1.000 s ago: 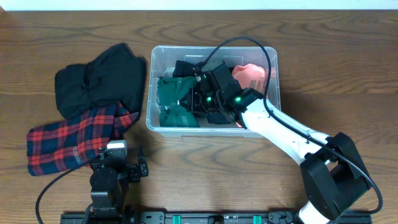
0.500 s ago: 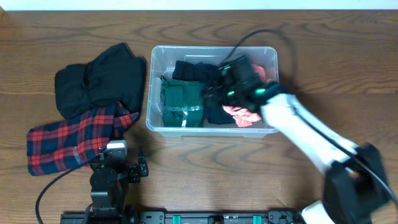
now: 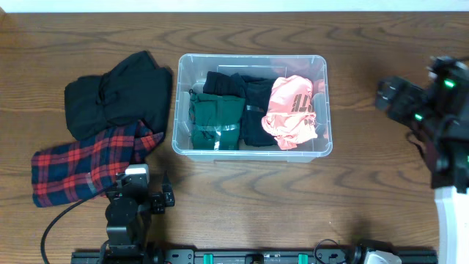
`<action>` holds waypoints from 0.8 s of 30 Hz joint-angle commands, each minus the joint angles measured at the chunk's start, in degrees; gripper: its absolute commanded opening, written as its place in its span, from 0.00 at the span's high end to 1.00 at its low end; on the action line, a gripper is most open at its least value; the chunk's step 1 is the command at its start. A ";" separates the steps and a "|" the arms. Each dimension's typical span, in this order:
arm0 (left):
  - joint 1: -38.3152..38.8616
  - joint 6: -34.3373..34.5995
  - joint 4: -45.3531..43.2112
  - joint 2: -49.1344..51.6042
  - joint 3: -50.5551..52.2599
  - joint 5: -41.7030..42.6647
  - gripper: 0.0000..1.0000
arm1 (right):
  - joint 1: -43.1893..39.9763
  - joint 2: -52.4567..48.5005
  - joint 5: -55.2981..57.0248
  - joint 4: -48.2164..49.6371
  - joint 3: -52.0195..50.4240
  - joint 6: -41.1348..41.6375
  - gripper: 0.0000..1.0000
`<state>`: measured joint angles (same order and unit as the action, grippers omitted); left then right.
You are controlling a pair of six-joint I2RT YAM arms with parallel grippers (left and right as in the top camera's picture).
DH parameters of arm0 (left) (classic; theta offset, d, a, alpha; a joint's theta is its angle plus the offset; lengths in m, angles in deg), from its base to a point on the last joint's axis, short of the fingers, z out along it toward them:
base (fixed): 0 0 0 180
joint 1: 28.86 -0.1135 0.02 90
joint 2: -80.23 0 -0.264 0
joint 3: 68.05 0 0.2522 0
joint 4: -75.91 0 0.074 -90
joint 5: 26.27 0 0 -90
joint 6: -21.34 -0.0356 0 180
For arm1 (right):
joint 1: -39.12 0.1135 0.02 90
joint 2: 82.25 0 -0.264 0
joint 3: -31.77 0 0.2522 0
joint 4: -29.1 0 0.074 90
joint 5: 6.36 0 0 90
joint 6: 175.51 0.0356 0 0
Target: Pack container
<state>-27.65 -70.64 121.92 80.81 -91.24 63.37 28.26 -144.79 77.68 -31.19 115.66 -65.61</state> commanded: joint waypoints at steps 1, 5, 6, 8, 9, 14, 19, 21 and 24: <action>-0.28 -0.76 -0.31 -0.39 0.70 -0.02 0.02 | -4.07 1.03 1.27 -1.90 0.37 -2.82 0.01; -0.28 0.98 0.59 -0.39 0.70 4.31 0.02 | -5.25 1.05 1.27 -4.22 0.35 -2.82 0.01; -0.28 1.75 -0.26 -0.39 0.55 6.56 0.02 | -5.25 1.05 1.25 -4.68 0.35 -2.82 0.01; -0.28 4.63 -0.66 -0.35 -0.61 9.77 0.02 | -5.25 1.03 1.27 -5.49 0.35 -2.82 0.01; -0.28 6.47 -0.59 -0.35 -1.44 10.01 0.02 | -5.25 1.03 1.27 -5.88 0.35 -2.82 0.01; -0.28 10.29 3.06 3.87 -11.58 4.28 0.02 | -5.25 1.03 1.27 -7.54 0.35 -2.82 0.01; -0.28 10.67 11.39 20.57 -29.94 -2.69 0.02 | -5.25 1.05 1.27 -7.54 0.35 -2.82 0.01; -0.28 10.67 14.56 28.81 -38.66 -1.14 0.02 | -5.25 1.05 1.27 -7.54 0.35 -2.82 0.01; -0.28 10.62 18.93 38.49 -49.70 1.38 0.02 | -5.25 1.05 1.27 -7.54 0.35 -2.82 0.01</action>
<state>-27.65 -60.87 139.34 112.64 -133.51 64.11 23.37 -143.81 78.53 -38.77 115.64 -67.36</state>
